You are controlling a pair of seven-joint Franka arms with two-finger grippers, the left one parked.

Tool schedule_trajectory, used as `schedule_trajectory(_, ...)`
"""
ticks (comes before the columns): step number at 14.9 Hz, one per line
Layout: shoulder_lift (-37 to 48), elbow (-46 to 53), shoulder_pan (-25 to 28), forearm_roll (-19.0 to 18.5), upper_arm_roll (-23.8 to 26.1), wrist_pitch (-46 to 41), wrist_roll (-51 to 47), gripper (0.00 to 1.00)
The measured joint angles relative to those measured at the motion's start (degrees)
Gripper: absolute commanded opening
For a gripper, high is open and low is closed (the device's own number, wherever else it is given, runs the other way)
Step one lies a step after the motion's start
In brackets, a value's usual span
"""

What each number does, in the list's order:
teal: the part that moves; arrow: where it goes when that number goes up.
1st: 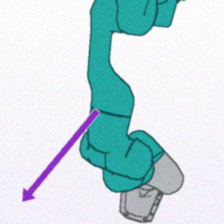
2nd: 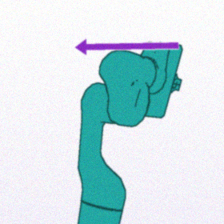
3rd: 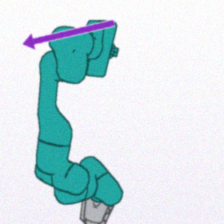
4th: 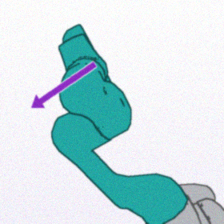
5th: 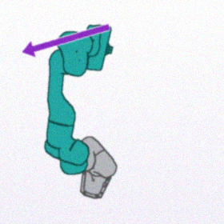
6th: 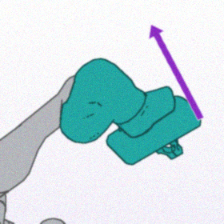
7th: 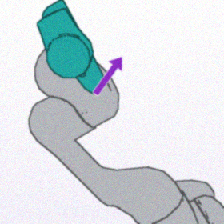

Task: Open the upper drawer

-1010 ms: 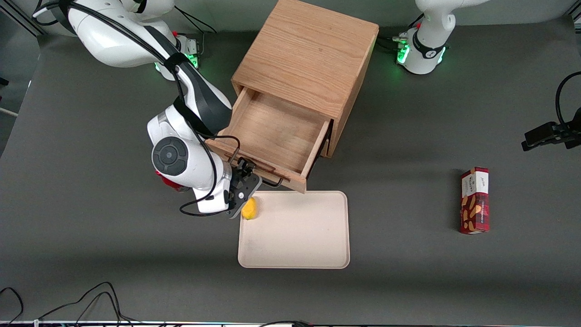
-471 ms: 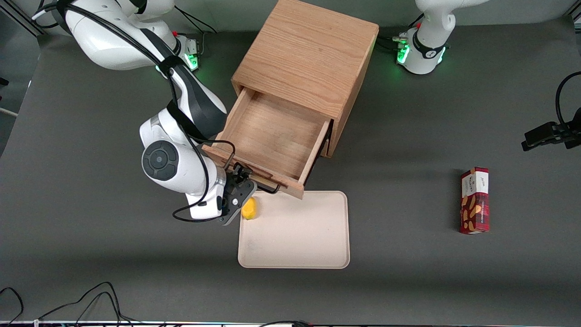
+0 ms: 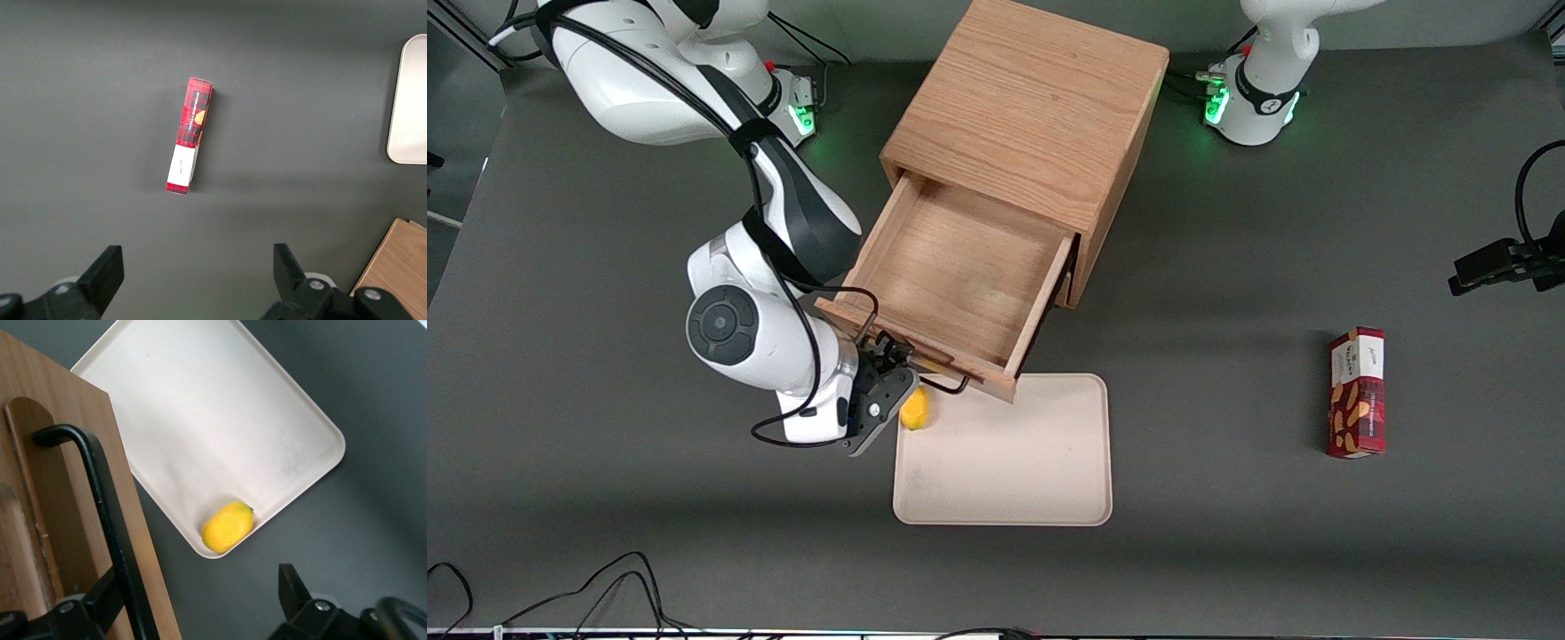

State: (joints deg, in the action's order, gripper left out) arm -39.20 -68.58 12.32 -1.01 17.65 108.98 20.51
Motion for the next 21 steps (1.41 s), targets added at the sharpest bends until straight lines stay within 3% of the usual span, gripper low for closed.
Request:
schedule_trajectory(13, -1.8, 3.6, -0.1, 0.0, -1.6, -0.4, 0.0, 1.00)
schedule_trajectory(21, 6.2, 4.2, -2.0, 0.0, -1.6, -12.8, 0.0, 1.00)
